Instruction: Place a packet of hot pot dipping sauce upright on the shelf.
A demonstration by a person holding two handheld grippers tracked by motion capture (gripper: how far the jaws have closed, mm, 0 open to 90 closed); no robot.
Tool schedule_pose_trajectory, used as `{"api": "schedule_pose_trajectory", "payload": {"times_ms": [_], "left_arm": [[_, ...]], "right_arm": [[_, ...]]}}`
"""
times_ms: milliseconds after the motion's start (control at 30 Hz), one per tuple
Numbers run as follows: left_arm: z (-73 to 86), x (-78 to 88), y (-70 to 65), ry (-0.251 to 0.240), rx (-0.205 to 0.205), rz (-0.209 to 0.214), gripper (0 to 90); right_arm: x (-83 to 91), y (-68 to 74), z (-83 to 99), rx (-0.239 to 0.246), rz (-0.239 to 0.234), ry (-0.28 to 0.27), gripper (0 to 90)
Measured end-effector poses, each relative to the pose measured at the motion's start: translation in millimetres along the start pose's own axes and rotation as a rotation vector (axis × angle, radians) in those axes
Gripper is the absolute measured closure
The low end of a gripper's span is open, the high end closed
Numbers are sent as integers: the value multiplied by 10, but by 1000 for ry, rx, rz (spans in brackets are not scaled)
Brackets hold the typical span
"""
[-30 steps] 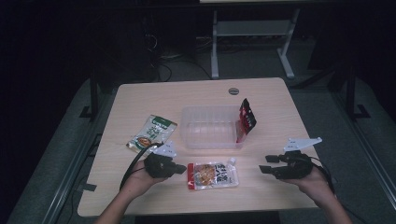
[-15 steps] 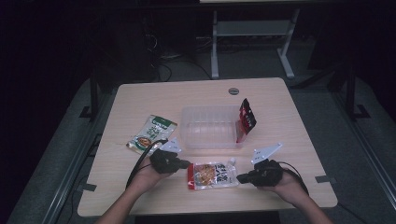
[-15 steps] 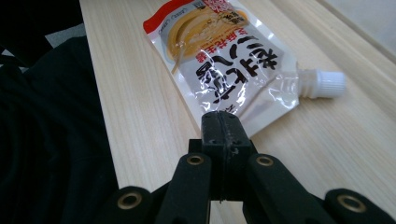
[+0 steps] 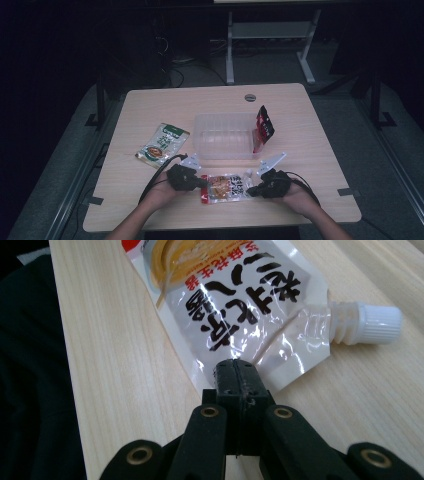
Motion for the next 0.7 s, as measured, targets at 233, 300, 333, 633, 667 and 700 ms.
{"api": "schedule_pose_trajectory", "payload": {"times_ms": [233,300,333,633,667,700], "left_arm": [[79,-26,-50,64,-2,9,898],[84,-26,-56,65,-1,11,897],[83,-22,-56,69,-3,10,897],[14,11,-90,17,-11,-1,897],[13,-7,-91,22,-16,-6,897],[13,-17,-92,26,-17,-8,897]], "right_arm": [[-47,-179,-87,-6,36,0,899],[-60,-226,-103,-6,41,-2,899],[-61,-230,-108,-7,39,-1,898],[137,-367,-73,-127,46,-88,628],[138,-372,-62,-145,45,-91,592],[130,-389,-42,-162,45,-83,550]]}}
Point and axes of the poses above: each handheld gripper's, and its own axes: x roughly backward along the jaws, z roughly out of its underside, y roughly to its left, the point moved 5 cm from there along -x, roughly forward along the jaws, and after that the axes turned 14 degrees about x, right-handed, at the moved point
